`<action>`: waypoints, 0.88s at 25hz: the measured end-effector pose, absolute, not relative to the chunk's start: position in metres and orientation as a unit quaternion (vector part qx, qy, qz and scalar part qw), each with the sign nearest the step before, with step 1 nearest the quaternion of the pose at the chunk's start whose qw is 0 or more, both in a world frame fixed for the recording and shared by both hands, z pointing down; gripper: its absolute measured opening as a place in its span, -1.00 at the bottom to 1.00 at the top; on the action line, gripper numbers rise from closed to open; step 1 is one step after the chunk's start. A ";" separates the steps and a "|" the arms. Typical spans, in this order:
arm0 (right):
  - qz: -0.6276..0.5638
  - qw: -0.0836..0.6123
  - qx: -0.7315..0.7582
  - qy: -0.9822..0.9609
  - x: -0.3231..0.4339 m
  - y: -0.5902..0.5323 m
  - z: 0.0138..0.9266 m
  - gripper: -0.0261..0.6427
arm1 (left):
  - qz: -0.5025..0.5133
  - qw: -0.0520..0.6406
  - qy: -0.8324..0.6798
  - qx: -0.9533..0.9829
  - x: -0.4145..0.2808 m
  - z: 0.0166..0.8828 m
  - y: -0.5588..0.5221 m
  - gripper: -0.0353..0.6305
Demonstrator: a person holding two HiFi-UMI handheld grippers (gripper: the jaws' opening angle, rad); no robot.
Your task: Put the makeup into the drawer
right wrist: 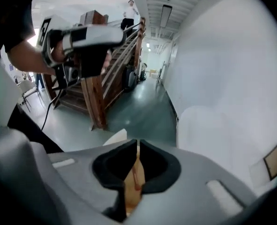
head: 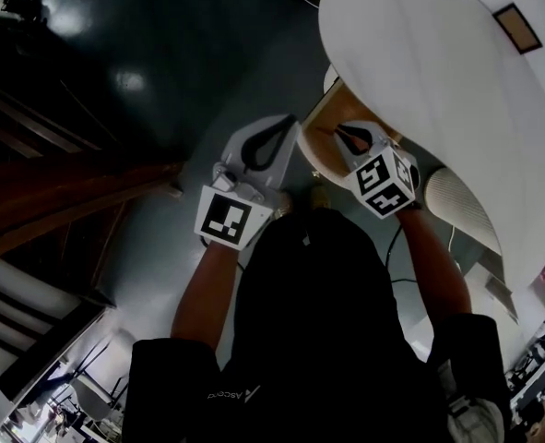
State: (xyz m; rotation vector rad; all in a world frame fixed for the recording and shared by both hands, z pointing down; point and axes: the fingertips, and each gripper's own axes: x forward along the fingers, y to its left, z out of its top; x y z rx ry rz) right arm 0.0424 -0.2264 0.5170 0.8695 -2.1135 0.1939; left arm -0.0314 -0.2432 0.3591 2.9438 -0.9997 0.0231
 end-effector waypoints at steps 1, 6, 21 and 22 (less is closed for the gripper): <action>0.072 0.392 0.359 -0.844 0.043 -0.225 0.500 -0.86 | 0.006 0.015 -0.318 0.948 -0.029 0.354 -0.239 -0.86; 0.054 0.272 0.410 -0.869 0.041 -0.214 0.412 -0.91 | -0.009 0.011 -0.304 0.953 -0.019 0.324 -0.218 -0.86; -0.008 -0.020 0.455 -0.890 0.046 -0.167 0.242 -0.91 | -0.053 -0.021 -0.257 0.965 -0.003 0.243 -0.182 -0.86; -0.007 -0.024 0.459 -0.888 0.048 -0.167 0.241 -0.91 | -0.054 -0.022 -0.255 0.965 -0.001 0.241 -0.182 -0.86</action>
